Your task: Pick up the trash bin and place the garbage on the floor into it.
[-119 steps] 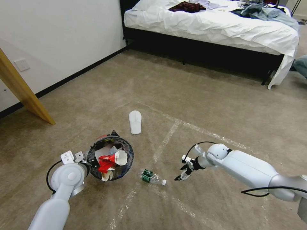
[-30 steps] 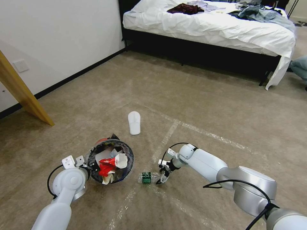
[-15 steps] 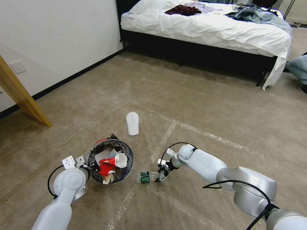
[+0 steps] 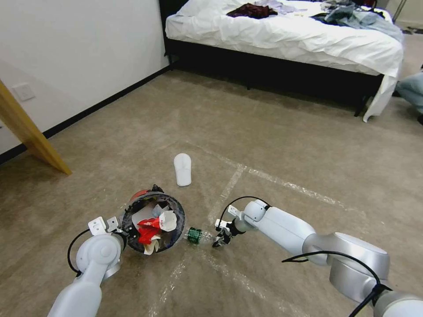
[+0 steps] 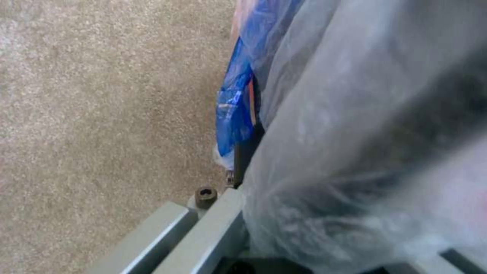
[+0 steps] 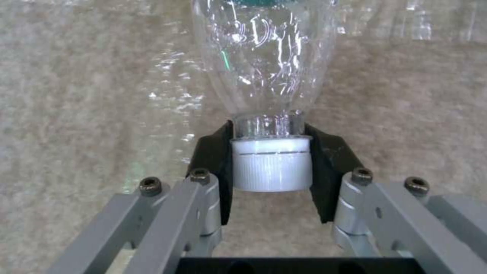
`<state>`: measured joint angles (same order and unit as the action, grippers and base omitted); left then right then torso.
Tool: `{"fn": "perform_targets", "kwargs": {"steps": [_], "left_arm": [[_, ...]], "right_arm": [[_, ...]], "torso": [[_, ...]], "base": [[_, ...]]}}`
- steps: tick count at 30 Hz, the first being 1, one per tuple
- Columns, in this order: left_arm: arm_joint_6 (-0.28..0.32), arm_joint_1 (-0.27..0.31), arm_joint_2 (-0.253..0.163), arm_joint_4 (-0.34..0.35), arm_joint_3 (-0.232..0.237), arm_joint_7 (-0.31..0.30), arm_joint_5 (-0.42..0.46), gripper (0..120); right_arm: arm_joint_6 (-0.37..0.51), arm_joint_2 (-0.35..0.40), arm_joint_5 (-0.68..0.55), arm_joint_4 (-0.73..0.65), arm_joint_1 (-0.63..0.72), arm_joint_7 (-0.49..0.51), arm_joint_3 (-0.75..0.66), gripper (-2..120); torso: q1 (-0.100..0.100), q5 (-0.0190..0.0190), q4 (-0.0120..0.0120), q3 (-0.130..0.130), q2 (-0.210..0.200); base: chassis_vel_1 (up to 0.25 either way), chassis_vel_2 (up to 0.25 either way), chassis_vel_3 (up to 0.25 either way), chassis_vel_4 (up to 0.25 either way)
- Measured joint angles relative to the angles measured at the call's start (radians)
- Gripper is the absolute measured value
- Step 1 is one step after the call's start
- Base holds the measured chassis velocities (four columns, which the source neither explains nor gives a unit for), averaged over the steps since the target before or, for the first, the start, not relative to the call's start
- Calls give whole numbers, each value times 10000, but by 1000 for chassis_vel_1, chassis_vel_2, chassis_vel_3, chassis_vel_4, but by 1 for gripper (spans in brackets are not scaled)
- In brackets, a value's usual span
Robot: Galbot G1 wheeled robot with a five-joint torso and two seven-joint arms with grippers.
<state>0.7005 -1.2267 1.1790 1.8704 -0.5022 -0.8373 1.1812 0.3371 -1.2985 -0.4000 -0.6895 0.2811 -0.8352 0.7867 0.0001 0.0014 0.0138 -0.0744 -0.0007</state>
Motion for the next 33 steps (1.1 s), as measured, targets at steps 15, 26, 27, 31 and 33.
{"fn": "perform_targets", "kwargs": {"steps": [15, 26, 27, 31, 33], "left_arm": [[-69, 10, -1, 185, 421, -71, -458, 0], [61, -55, -327, 635, 668, -395, -296, 0], [99, -58, -396, 699, 683, -506, -101, 0], [196, 4, -548, 850, 744, -856, 515, 0], [209, 83, -584, 880, 775, -951, 646, 0]], "right_arm": [[576, 2113, -958, -2436, -197, 784, -75, 28], [567, 3693, -1375, -5110, -76, 1075, -1262, 28], [567, 3920, -1581, -5673, -30, 1138, -1445, 28], [725, 4482, -2273, -6948, 161, 1322, -1907, 28], [906, 4843, -3199, -7595, 233, 1553, -1997, 28]], "torso": [[1, -14, 15, 10, 2], [0, -13, 9, 11, 5], [0, -15, 10, 12, 5], [0, -15, 11, 12, 7], [0, -13, 13, 12, 7]], "base": [[0, 0, 0, 0], [0, 0, 0, 0], [0, 0, 0, 0], [0, 0, 0, 0], [0, 0, 0, 0]]}}
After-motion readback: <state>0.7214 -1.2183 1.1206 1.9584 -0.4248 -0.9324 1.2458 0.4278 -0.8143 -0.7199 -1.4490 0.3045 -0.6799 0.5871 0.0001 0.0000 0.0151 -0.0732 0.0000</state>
